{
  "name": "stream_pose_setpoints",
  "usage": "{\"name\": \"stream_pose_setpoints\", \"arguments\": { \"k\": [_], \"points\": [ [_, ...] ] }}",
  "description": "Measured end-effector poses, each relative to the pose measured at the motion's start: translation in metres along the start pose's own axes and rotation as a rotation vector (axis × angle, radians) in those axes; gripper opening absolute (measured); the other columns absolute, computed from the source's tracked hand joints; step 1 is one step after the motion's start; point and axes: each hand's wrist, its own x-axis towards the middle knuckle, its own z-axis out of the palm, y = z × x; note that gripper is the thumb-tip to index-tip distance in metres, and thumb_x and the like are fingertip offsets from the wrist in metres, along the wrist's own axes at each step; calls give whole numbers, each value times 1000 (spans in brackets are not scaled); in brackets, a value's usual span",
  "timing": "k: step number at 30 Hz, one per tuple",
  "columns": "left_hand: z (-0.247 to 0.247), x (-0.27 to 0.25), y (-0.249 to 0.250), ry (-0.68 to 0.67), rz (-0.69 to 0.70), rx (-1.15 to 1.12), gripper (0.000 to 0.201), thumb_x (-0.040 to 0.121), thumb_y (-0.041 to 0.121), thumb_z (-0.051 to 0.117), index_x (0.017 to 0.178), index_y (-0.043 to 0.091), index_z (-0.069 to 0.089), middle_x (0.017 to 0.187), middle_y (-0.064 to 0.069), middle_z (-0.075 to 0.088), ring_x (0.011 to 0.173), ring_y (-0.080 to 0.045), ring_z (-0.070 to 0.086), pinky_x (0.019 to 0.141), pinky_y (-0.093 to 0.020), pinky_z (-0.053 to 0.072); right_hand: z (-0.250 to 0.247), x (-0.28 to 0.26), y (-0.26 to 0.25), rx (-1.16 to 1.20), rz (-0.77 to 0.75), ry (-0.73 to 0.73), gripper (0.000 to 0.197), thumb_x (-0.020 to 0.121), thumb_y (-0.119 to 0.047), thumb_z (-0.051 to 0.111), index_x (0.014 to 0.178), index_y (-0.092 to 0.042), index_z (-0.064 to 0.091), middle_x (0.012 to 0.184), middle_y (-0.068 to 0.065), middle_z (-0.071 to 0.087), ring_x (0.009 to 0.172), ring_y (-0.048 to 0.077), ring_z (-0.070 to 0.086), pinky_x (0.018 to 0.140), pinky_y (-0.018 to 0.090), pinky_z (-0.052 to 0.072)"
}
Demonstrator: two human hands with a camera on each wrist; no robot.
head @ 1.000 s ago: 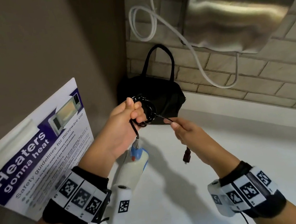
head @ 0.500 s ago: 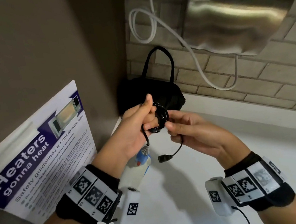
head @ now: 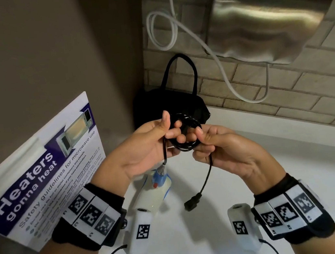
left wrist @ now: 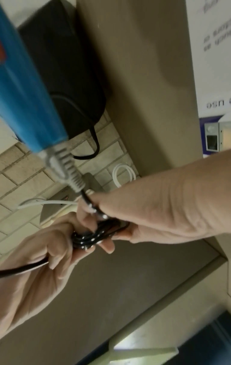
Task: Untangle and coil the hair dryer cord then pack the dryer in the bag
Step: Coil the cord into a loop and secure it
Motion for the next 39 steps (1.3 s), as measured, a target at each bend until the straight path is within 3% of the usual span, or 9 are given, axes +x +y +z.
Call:
{"name": "stream_pose_setpoints", "arguments": {
  "k": [4,8,13,18,25,28,31,33,39],
  "points": [
    [-4,-2,-10,38,36,-15,14,99,18,40,97,9,50,68,7,49,72,-8,54,60,-21,42,1,4,11,-41,-62,123,13,94,-8,48,90,-7,61,85,9,48,41,1,32,51,17,28],
    [-2,2,-10,160,61,-42,25,91,34,43,91,9,49,59,8,42,57,-4,46,50,-16,34,7,-2,9,-665,-133,274,27,100,-9,44,115,-14,66,65,-6,51,44,3,26,48,15,26],
    [-2,3,-5,210,34,4,27,95,36,40,88,11,48,55,11,39,52,-3,39,49,-17,25,1,-10,6,-1086,-118,396,29,100,-14,44,99,-18,72,69,-6,69,40,6,36,45,15,29],
    [-3,1,-2,175,0,-64,29,90,40,46,85,12,48,53,11,37,52,-4,38,47,-18,27,-24,-9,22,-1371,-82,508,36,94,-2,40,71,-17,63,58,-9,53,52,13,47,51,18,34],
    [-9,-1,-2,115,-50,-199,30,96,35,40,89,9,53,57,7,36,55,-8,39,51,-21,29,-84,7,43,-1716,99,608,38,84,11,42,86,-13,71,99,6,60,95,25,54,75,28,44],
    [-8,-2,-6,96,-52,-184,26,98,30,41,83,12,53,58,7,33,56,-8,39,51,-21,30,-87,15,39,-1378,98,683,28,98,-7,44,90,-9,71,90,14,66,87,11,59,66,14,43],
    [-6,1,-11,107,-46,-188,30,100,28,38,76,15,49,58,7,34,57,-8,41,51,-20,32,-77,22,36,-561,49,669,23,98,-6,46,94,0,67,102,17,68,89,21,67,86,25,55],
    [-5,2,-14,138,-48,-195,32,102,28,34,74,15,44,59,6,36,59,-8,44,50,-19,32,-64,25,32,-172,-2,606,21,96,2,45,94,4,66,100,14,71,88,19,69,83,23,57],
    [1,7,-24,266,-17,-104,35,103,28,30,74,13,43,69,1,43,60,-8,46,47,-18,33,-31,30,26,135,-33,506,16,90,-1,54,90,-3,70,79,5,74,67,10,70,64,15,56]
  ]
}}
